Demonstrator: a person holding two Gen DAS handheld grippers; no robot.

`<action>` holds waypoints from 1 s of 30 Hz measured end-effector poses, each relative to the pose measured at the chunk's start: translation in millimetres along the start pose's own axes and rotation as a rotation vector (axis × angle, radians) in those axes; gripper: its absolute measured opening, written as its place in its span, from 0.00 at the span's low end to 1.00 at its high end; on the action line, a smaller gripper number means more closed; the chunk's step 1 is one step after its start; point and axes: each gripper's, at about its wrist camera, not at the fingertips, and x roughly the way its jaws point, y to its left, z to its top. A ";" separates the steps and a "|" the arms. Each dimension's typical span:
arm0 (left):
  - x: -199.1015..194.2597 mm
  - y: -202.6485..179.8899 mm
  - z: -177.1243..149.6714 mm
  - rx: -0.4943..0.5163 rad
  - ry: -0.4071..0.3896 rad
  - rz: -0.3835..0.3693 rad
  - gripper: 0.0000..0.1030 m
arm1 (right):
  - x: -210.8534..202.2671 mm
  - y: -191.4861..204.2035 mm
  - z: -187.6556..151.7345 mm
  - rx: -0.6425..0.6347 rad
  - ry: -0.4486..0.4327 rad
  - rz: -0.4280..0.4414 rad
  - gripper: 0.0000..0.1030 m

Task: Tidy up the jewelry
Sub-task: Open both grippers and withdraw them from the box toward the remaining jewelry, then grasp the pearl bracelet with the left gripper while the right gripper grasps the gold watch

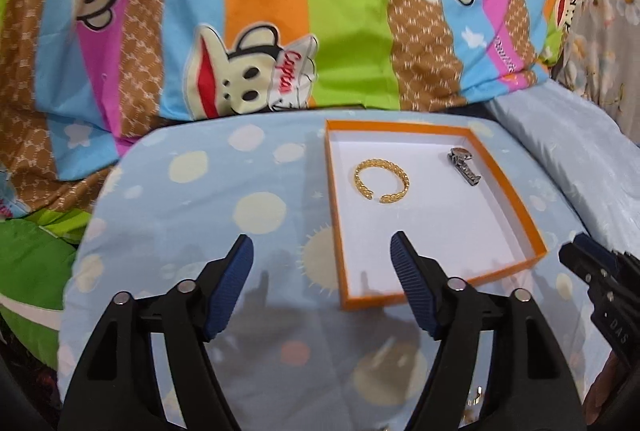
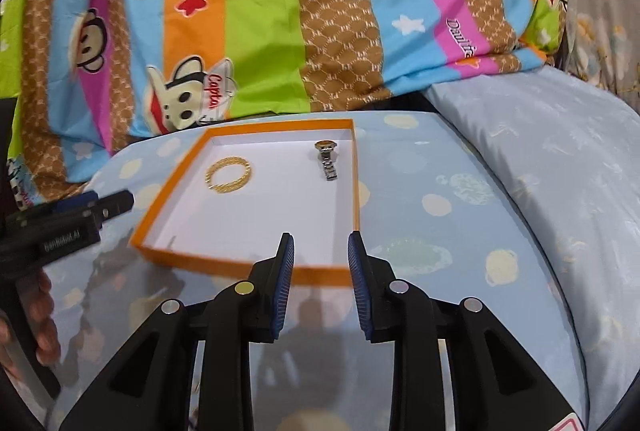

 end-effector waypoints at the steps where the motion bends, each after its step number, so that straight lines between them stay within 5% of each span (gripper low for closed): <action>1: -7.9 2.2 -4.8 0.004 -0.008 0.008 0.70 | -7.9 2.7 -10.6 -0.009 0.007 0.004 0.26; 10: -53.3 18.9 -98.6 0.054 0.067 0.009 0.71 | -42.9 28.6 -97.5 -0.035 0.107 0.063 0.26; 15: -59.8 17.3 -135.7 0.034 0.143 -0.078 0.73 | -44.9 35.2 -114.6 -0.030 0.132 0.065 0.27; 30: -50.2 -10.4 -145.1 0.107 0.168 -0.114 0.75 | -32.0 37.8 -111.1 -0.030 0.164 0.087 0.35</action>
